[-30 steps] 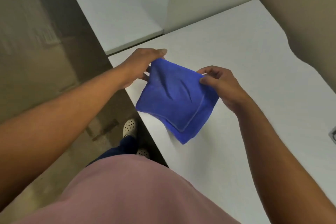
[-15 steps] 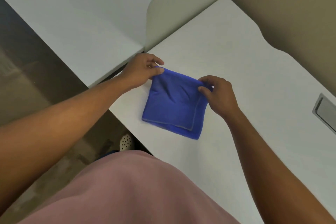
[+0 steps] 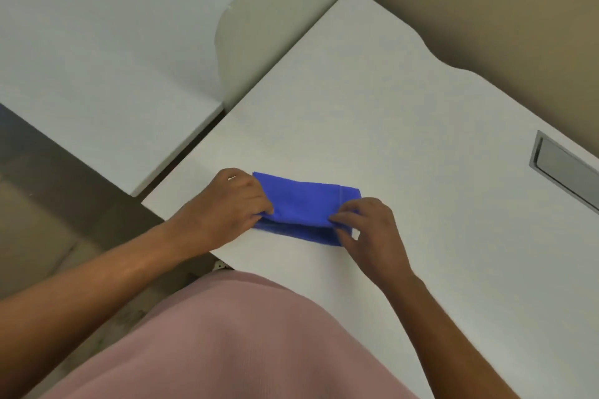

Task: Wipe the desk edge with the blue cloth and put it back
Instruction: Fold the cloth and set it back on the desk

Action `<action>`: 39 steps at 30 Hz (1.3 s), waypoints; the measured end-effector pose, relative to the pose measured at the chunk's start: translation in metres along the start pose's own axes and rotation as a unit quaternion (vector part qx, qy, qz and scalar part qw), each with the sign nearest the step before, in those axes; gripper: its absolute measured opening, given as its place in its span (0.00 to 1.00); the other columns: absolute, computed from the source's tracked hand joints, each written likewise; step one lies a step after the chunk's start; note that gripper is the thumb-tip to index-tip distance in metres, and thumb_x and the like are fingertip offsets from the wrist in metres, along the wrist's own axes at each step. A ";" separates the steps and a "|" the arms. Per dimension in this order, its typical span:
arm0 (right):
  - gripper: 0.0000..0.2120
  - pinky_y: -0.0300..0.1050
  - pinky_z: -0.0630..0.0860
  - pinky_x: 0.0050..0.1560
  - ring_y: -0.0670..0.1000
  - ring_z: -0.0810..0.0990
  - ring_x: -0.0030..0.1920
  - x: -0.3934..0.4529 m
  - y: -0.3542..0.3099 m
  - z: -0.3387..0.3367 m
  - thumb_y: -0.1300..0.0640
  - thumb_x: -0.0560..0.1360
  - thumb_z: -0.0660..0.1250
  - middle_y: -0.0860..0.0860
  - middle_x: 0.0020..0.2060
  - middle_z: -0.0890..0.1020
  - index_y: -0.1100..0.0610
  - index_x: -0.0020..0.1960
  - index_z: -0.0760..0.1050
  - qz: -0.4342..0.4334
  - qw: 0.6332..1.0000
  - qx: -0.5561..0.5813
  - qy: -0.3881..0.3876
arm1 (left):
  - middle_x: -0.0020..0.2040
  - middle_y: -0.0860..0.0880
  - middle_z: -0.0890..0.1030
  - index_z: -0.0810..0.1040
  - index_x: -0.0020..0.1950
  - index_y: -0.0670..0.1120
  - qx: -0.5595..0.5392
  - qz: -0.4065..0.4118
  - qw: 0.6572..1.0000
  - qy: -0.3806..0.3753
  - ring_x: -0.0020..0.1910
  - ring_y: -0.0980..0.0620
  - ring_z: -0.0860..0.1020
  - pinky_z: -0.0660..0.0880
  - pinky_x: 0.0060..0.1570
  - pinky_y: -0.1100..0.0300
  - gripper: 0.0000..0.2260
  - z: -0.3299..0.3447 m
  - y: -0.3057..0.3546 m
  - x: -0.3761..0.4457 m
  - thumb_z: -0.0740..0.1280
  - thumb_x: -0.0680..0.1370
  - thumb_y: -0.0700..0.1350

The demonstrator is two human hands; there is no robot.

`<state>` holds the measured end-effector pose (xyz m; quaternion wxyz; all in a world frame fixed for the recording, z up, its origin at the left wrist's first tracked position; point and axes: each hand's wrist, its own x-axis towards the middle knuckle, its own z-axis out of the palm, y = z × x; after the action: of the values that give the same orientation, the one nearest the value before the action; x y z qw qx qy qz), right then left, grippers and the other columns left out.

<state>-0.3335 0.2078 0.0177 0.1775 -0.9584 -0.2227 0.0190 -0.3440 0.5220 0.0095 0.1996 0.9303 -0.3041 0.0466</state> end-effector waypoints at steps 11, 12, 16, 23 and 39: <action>0.05 0.53 0.77 0.58 0.50 0.83 0.50 -0.018 -0.004 0.005 0.53 0.77 0.74 0.45 0.48 0.86 0.50 0.50 0.88 -0.017 0.998 0.014 -0.067 | 0.49 0.56 0.84 0.86 0.54 0.53 -0.135 -0.061 0.988 -0.044 0.64 0.57 0.75 0.68 0.75 0.49 0.09 0.010 -0.016 0.007 0.73 0.79 0.56; 0.06 0.53 0.77 0.57 0.48 0.83 0.48 -0.015 -0.004 0.002 0.52 0.79 0.72 0.45 0.47 0.86 0.50 0.49 0.87 -0.015 0.997 0.021 -0.075 | 0.53 0.55 0.83 0.85 0.56 0.51 -0.151 -0.088 0.984 -0.024 0.62 0.56 0.75 0.73 0.69 0.52 0.10 0.010 -0.015 0.011 0.72 0.80 0.55; 0.08 0.52 0.79 0.56 0.51 0.81 0.49 0.009 -0.009 -0.004 0.53 0.83 0.67 0.46 0.50 0.86 0.52 0.55 0.85 0.031 0.998 0.040 -0.043 | 0.67 0.51 0.78 0.75 0.76 0.49 -0.118 -0.178 0.974 -0.072 0.67 0.49 0.73 0.71 0.65 0.55 0.23 0.017 -0.018 0.031 0.65 0.84 0.58; 0.24 0.51 0.71 0.65 0.54 0.75 0.63 0.048 -0.007 0.004 0.41 0.78 0.72 0.46 0.61 0.80 0.47 0.71 0.77 0.097 0.976 -0.022 -0.194 | 0.48 0.58 0.80 0.85 0.62 0.54 -0.066 -0.163 0.969 -0.175 0.53 0.54 0.68 0.64 0.54 0.55 0.20 0.019 -0.039 0.040 0.73 0.76 0.64; 0.19 0.48 0.82 0.53 0.56 0.86 0.56 0.004 -0.021 -0.015 0.57 0.73 0.79 0.57 0.59 0.86 0.58 0.61 0.80 0.314 0.744 0.589 -0.028 | 0.55 0.50 0.89 0.84 0.58 0.53 -0.594 -0.333 0.732 0.021 0.56 0.48 0.87 0.81 0.57 0.53 0.11 -0.003 -0.032 0.056 0.75 0.76 0.50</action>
<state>-0.3366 0.2222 0.0391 0.6847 -0.6776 0.1416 0.2280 -0.2796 0.5162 0.0124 0.7205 0.6629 0.0640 -0.1932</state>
